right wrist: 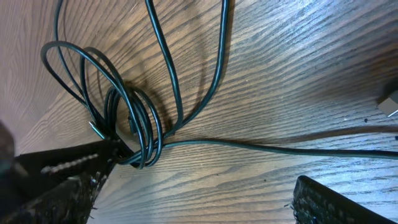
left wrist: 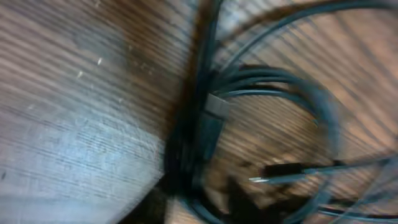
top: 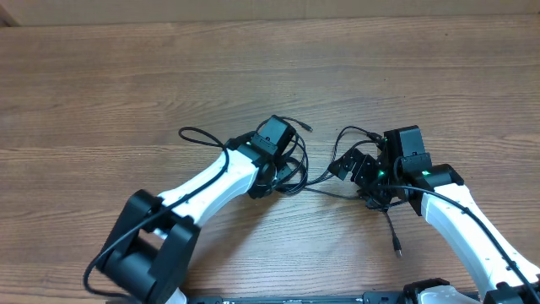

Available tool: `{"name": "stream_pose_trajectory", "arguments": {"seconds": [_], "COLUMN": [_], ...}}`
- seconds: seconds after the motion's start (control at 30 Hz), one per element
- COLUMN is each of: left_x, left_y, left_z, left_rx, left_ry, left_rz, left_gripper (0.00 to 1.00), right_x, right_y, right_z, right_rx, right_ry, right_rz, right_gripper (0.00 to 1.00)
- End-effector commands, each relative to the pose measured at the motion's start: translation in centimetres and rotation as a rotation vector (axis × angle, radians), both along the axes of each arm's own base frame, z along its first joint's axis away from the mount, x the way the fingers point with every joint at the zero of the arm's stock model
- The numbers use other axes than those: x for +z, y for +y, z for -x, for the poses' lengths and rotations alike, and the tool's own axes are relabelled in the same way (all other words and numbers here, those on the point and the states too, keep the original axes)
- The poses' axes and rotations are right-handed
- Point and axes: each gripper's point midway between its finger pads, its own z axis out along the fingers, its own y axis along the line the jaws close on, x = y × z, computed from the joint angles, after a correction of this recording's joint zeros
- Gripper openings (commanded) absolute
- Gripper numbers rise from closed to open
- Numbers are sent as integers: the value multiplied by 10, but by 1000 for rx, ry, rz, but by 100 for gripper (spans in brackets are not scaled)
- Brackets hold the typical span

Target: Untangle cables

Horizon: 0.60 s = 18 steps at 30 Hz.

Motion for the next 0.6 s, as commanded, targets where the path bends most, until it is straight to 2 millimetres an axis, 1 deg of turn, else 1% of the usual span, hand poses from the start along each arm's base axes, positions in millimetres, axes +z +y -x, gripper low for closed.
{"name": "stream_pose_trajectory", "arguments": {"seconds": [0.0,0.1,0.17,0.2,0.27,0.33,0.47,0.57], "left_x": [-21,-25,-19,-6,13,34,78,109], "left_y": [-1,0,1,-2,-5,-6,-7,-2], "left_z": [10,10,6,-1,-8,-14,-19,-22], "left_rx": [0,-2,-9,-26,-43,-45,-41,-32], "left_ry": [58,64,48,19,-27,-80,-190,-284], "left_rz": [-20,-30,-17,14,48,80,139,154], "left_gripper": [5,4,4,4,4,4,4,4], "right_x": [0,0,0,0,1,5,14,16], "right_y": [-2,-2,-2,-1,4,12,29,32], "right_z": [-2,-2,-2,1,5,12,22,24], "right_rx": [-5,-5,-5,9,33,58,151,186], "right_ry": [-13,-12,-11,-6,5,29,29,17], "right_rz": [17,17,17,15,-10,-67,-165,-175], "right_gripper": [100,100,100,100,100,100,100,100]}}
